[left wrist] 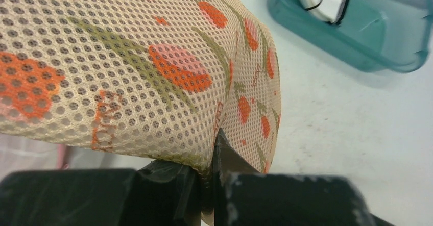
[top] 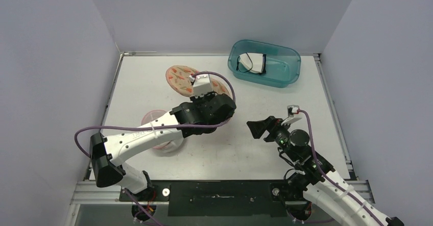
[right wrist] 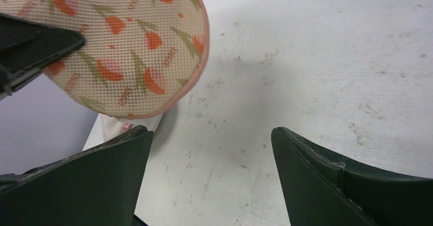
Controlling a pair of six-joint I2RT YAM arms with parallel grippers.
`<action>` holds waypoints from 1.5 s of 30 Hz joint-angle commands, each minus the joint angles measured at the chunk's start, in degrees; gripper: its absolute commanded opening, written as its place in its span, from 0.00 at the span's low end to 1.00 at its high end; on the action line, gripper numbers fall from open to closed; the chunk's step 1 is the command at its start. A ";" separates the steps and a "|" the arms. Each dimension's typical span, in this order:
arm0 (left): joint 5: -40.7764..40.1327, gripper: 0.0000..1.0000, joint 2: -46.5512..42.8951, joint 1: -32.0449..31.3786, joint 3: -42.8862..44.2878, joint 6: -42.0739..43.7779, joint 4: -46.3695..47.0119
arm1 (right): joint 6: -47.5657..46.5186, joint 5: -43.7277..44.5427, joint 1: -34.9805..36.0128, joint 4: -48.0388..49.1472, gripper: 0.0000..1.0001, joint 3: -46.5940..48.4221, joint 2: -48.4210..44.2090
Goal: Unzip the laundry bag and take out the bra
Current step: Pick up the laundry bag at the center of the board, then unzip the laundry bag at the center of the board.
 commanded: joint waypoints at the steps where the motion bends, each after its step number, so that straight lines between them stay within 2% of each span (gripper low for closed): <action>1: -1.01 0.00 -1.18 0.19 3.23 -2.03 -11.09 | -7.53 -11.41 0.25 14.20 0.90 -0.54 2.34; 7: 12.41 0.00 -8.11 4.65 -4.74 -8.35 -2.16 | -8.94 -23.07 0.66 25.23 0.90 -2.30 6.80; 13: 21.26 0.00 -6.19 10.81 -1.38 -20.23 -10.79 | 3.65 -21.18 0.66 42.85 0.90 -11.94 8.30; 17: 23.56 0.00 -4.15 12.56 -0.03 -23.50 -13.44 | 0.24 -29.44 1.25 44.70 0.94 -9.28 13.06; 22: 26.89 0.00 -1.92 14.25 1.10 -25.80 -14.39 | -1.23 -26.48 4.06 46.33 0.97 -8.95 15.62; 32: 27.75 0.00 -0.82 14.79 1.29 -27.92 -15.79 | 1.20 -22.41 7.22 54.32 0.72 -8.33 24.99; 38: 28.22 0.00 -1.04 15.17 0.69 -27.79 -14.93 | 3.92 -19.63 9.35 59.18 0.65 -8.21 30.43; 45: 28.52 0.00 -1.64 15.44 0.06 -28.60 -14.39 | 5.72 -15.49 10.44 61.73 0.62 -8.69 31.95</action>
